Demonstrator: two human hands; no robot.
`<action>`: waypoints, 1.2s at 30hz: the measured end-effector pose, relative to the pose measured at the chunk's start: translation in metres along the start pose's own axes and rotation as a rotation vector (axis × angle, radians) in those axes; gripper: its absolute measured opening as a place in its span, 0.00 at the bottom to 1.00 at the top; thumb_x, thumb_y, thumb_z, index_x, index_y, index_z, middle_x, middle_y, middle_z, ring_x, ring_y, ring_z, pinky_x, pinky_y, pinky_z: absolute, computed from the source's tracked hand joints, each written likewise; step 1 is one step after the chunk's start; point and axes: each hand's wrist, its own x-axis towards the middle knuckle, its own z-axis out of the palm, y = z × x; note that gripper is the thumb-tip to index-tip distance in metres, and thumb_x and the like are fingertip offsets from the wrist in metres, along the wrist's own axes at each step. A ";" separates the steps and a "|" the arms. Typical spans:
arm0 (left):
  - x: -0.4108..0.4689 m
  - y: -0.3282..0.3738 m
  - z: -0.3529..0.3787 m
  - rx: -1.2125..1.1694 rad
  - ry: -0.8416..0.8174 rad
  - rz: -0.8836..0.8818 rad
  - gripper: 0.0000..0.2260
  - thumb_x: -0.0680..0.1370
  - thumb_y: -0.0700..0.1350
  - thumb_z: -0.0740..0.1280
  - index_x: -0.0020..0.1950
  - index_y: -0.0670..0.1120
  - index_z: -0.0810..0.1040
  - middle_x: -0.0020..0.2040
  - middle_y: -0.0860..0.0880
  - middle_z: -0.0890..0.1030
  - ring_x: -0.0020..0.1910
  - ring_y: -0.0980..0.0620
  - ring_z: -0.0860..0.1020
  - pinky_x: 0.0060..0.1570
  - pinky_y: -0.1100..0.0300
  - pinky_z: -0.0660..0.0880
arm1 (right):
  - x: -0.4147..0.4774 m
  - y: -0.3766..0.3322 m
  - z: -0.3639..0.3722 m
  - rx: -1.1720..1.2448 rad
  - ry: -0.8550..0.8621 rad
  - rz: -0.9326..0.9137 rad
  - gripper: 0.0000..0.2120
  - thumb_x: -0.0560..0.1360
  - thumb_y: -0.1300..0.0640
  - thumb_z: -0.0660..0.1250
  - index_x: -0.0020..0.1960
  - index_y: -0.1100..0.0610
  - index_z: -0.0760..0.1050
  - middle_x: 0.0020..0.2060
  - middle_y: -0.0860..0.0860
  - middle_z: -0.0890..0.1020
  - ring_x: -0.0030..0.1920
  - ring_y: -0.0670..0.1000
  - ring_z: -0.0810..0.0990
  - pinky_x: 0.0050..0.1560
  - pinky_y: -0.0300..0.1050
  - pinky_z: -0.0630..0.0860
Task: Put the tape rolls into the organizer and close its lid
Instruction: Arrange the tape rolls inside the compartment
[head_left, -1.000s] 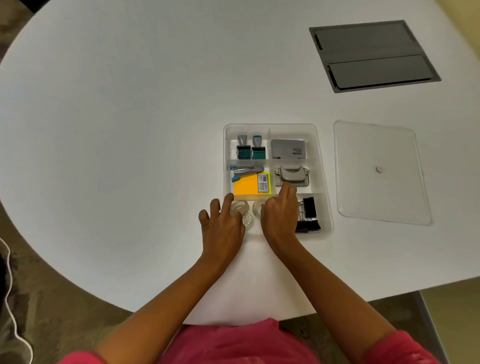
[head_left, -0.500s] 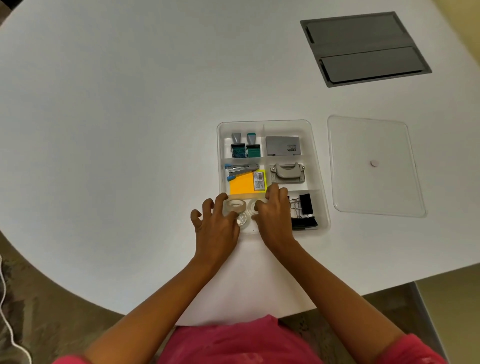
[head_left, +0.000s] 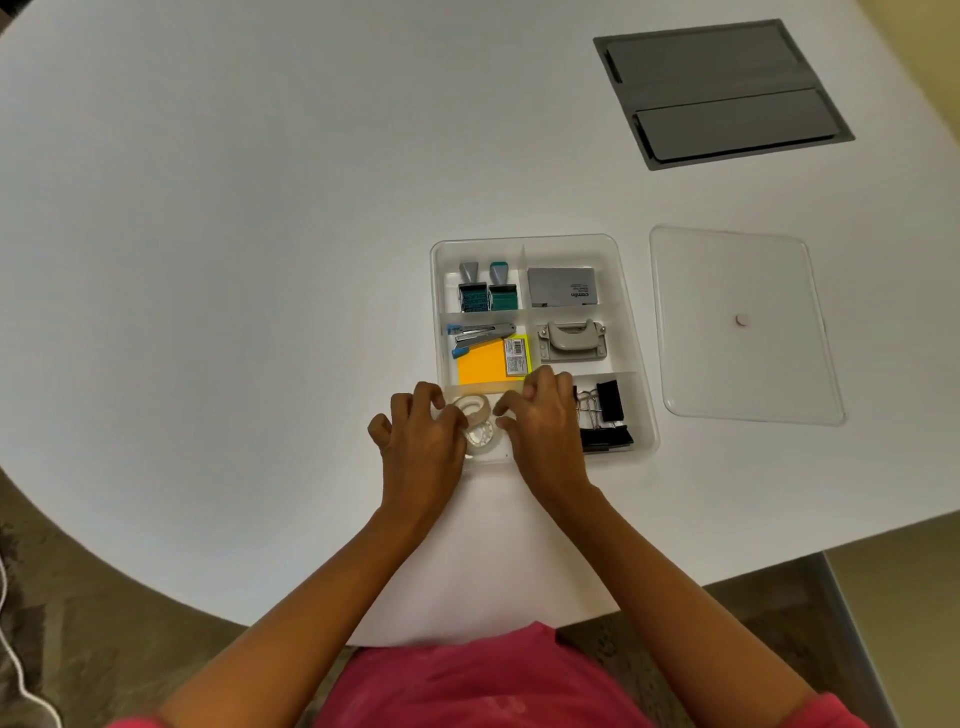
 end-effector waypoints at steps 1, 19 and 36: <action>0.001 0.000 0.000 -0.003 -0.002 -0.029 0.05 0.73 0.41 0.69 0.47 0.45 0.82 0.53 0.44 0.77 0.53 0.43 0.73 0.45 0.53 0.56 | -0.002 -0.001 0.000 0.021 -0.025 -0.070 0.10 0.60 0.63 0.81 0.38 0.59 0.82 0.38 0.56 0.78 0.41 0.57 0.76 0.36 0.43 0.74; 0.013 0.003 0.002 -0.043 -0.101 -0.054 0.12 0.74 0.44 0.69 0.58 0.49 0.79 0.58 0.44 0.73 0.59 0.45 0.68 0.52 0.52 0.59 | 0.000 -0.005 -0.006 -0.095 -0.228 -0.256 0.10 0.64 0.67 0.76 0.44 0.61 0.82 0.44 0.59 0.80 0.48 0.60 0.77 0.46 0.49 0.75; 0.008 0.005 0.013 -0.016 -0.084 -0.061 0.09 0.72 0.43 0.72 0.51 0.45 0.82 0.53 0.42 0.74 0.55 0.43 0.70 0.52 0.50 0.63 | -0.006 0.001 -0.008 -0.239 -0.087 0.107 0.09 0.63 0.66 0.77 0.41 0.63 0.79 0.39 0.59 0.80 0.41 0.59 0.78 0.39 0.48 0.76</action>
